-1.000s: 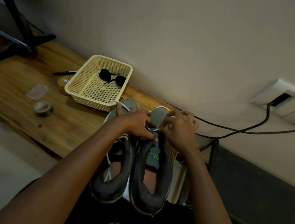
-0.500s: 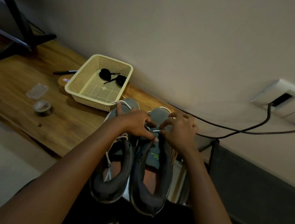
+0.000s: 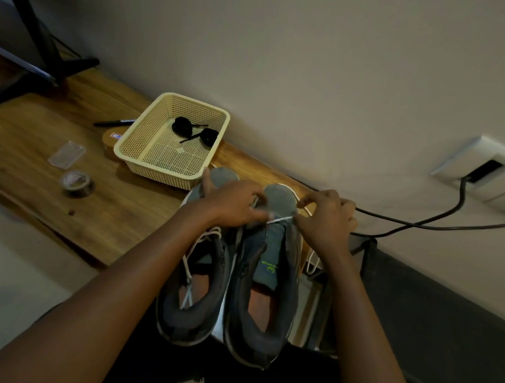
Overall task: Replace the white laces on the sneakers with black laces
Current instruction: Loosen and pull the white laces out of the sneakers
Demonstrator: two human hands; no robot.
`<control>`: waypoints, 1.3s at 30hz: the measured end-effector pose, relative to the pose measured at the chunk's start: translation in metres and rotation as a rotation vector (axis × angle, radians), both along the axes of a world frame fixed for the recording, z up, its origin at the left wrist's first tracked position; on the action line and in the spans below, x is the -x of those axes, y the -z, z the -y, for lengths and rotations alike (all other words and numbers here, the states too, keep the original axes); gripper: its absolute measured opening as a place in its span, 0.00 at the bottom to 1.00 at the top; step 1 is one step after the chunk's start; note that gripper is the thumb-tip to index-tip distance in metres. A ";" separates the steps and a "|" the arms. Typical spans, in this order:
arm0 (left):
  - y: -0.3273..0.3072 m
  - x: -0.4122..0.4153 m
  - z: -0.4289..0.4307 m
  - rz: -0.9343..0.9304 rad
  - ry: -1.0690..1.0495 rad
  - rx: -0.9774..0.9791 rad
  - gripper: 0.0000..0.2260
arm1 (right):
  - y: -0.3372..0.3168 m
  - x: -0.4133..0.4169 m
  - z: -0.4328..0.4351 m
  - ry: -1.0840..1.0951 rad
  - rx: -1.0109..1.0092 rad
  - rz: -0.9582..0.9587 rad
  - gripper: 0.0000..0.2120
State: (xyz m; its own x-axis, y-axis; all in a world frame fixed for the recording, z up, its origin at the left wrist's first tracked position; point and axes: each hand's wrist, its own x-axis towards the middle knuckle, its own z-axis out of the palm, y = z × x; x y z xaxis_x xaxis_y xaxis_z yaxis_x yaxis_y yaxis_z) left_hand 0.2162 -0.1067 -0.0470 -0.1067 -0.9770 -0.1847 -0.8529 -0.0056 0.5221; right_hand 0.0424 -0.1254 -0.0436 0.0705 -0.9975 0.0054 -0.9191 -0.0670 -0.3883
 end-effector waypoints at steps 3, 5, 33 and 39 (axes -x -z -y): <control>-0.007 0.001 -0.002 0.006 -0.146 0.309 0.08 | -0.001 -0.005 -0.003 -0.144 -0.038 -0.054 0.08; -0.013 0.007 -0.007 0.078 -0.119 0.277 0.13 | 0.000 -0.009 -0.005 -0.184 -0.047 -0.114 0.07; -0.009 0.020 -0.011 0.223 -0.017 -0.029 0.16 | 0.006 -0.008 -0.005 -0.132 0.043 -0.086 0.03; -0.009 0.022 -0.013 0.204 -0.055 -0.017 0.13 | 0.004 -0.002 -0.002 -0.015 0.010 -0.041 0.03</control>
State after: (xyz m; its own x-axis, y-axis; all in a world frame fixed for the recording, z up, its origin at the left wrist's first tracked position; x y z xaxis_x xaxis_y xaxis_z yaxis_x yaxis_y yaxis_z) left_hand 0.1943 -0.0939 -0.0377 -0.0117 -0.9768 -0.2139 -0.9389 -0.0629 0.3384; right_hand 0.0445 -0.1229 -0.0477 0.0854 -0.9963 0.0122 -0.9332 -0.0843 -0.3493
